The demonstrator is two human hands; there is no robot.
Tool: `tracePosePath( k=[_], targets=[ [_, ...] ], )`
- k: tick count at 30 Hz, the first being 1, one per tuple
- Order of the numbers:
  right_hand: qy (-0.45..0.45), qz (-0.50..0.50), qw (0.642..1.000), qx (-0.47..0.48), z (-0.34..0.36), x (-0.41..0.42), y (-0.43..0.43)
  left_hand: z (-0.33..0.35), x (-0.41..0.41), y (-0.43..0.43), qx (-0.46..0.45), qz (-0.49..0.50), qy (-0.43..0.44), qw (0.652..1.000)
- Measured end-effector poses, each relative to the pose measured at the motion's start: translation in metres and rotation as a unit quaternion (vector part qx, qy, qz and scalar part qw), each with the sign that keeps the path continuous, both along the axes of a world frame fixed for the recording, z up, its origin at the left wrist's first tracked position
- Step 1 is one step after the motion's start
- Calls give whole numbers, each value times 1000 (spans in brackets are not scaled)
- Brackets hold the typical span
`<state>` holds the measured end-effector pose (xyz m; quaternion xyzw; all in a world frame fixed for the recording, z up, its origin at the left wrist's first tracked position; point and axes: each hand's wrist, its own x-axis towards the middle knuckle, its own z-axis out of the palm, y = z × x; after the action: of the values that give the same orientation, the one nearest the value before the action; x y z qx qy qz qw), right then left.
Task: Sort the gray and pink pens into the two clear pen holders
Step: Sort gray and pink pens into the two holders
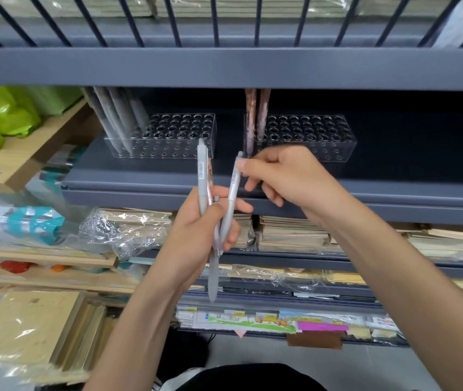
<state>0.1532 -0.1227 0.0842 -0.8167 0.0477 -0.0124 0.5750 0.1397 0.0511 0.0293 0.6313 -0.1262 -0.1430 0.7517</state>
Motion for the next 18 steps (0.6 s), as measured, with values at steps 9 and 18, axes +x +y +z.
tracePosePath(
  k=[9, 18],
  targets=[
    [3, -13, 1000, -24, -4, 11, 22, -2, 3, 16, -6, -5, -3, 1000],
    [-52, -14, 991, 124, -5, 24, 70, 2, 16, 64, -2, 35, 13, 999]
  ],
)
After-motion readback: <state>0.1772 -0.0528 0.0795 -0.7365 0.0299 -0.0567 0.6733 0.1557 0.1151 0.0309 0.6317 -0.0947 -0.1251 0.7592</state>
